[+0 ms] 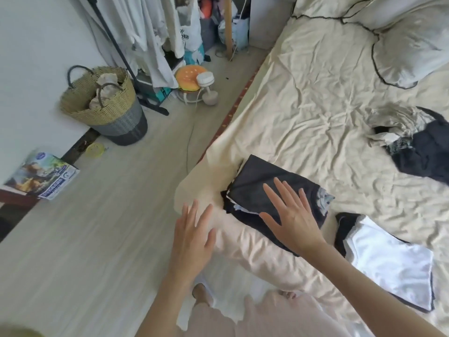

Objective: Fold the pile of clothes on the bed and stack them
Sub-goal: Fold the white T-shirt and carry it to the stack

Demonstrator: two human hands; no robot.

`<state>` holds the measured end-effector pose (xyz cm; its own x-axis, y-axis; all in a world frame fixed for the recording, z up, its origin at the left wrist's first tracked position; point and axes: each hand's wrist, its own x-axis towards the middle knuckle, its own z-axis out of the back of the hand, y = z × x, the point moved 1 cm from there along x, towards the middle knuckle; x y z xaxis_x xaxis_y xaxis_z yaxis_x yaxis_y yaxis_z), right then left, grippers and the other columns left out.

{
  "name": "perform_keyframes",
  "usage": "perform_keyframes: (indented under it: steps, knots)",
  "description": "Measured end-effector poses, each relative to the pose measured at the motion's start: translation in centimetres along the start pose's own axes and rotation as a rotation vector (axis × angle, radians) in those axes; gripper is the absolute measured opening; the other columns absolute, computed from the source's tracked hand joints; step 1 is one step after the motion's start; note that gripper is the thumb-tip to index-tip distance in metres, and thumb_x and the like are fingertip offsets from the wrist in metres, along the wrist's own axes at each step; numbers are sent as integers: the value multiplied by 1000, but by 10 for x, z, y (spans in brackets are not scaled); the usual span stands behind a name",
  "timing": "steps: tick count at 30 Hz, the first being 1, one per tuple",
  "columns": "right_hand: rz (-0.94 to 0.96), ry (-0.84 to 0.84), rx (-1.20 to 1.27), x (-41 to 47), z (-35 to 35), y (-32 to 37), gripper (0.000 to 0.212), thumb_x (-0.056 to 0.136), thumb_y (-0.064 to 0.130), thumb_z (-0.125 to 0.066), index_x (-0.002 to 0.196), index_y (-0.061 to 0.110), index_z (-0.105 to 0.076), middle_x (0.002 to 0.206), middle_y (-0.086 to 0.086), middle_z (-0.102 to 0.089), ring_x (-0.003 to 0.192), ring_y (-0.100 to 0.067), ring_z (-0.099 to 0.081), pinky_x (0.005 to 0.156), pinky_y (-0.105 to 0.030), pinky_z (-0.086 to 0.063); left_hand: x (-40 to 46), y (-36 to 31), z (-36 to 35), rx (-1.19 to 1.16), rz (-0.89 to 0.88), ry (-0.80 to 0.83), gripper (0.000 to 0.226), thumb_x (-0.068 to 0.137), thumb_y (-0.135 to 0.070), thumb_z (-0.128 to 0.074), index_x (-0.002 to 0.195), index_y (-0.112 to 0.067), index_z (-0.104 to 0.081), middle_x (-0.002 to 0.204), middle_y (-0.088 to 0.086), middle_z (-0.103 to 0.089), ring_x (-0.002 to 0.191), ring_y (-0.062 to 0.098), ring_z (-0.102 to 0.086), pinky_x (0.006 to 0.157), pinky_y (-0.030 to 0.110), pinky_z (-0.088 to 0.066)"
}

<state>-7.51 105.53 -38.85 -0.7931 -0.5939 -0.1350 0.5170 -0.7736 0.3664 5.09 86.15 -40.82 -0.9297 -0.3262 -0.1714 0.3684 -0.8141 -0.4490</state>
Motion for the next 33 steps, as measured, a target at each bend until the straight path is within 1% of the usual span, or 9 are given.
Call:
perform_keyframes:
  steps: [2, 6, 9, 12, 16, 21, 24, 27, 33]
  knots:
    - [-35, -15, 46, 17, -10, 42, 63, 94, 42, -50, 149, 23, -26, 157, -5, -18, 146, -23, -14, 118, -45, -6, 0, 49, 28, -5, 25, 18, 53, 98, -34, -41, 149, -27, -25, 159, 6, -10, 147, 27, 1, 117, 35, -8]
    - [-60, 3, 106, 53, -35, 121, 62, 94, 42, -51, 148, 23, -27, 157, -5, -22, 146, -20, -14, 118, -45, -7, 9, 130, 90, 16, 54, -13, 54, 97, -31, -47, 147, -24, -30, 158, 8, -13, 147, 29, -1, 116, 40, -8]
    - [-36, -7, 137, 81, -43, 168, 61, 94, 42, -51, 147, 22, -30, 155, -7, -25, 145, -23, -18, 117, -48, -11, 27, 168, 124, 2, 99, -45, 54, 97, -31, -48, 147, -25, -30, 158, 7, -14, 147, 28, -2, 117, 41, -9]
    - [-7, -16, 124, 112, -44, 196, 61, 93, 43, -51, 147, 21, -31, 154, -7, -27, 145, -24, -21, 117, -49, -14, 48, 191, 140, -15, 113, -44, 55, 97, -33, -46, 148, -26, -28, 158, 7, -15, 147, 27, -1, 117, 41, -9]
    - [-8, -14, 122, 160, -44, 213, 62, 94, 45, -47, 149, 25, -25, 156, -4, -23, 146, -21, -15, 119, -47, -10, 80, 215, 146, -24, 123, 14, 55, 98, -34, -43, 149, -28, -23, 159, 5, -11, 147, 26, 2, 117, 39, -6]
    - [-66, -12, 114, 227, -53, 221, 63, 95, 46, -44, 150, 28, -19, 158, -2, -18, 147, -18, -9, 119, -45, -6, 147, 249, 161, -16, 81, 86, 55, 99, -39, -38, 150, -32, -18, 159, 2, -5, 147, 23, 7, 117, 36, -2]
    - [-106, -8, 91, 283, -58, 224, 64, 96, 49, -40, 151, 30, -12, 159, 1, -11, 147, -17, -4, 119, -43, 0, 206, 271, 183, -4, 66, 68, 56, 99, -39, -38, 150, -34, -15, 160, 1, -4, 147, 22, 7, 117, 37, 0]
    - [-162, -30, 123, 348, -52, 226, 65, 96, 48, -41, 151, 29, -12, 159, -1, -11, 147, -18, -3, 119, -42, 2, 273, 288, 210, 49, 62, 71, 57, 98, -39, -38, 150, -34, -13, 160, 2, -5, 147, 22, 7, 117, 39, 0]
    - [-238, -61, 88, 457, -20, 228, 66, 95, 52, -37, 151, 30, -10, 160, 0, -7, 147, -18, 0, 117, -41, 8, 404, 296, 266, 132, -19, 99, 57, 99, -40, -37, 150, -32, -12, 160, 1, -1, 146, 21, 13, 117, 40, 1]
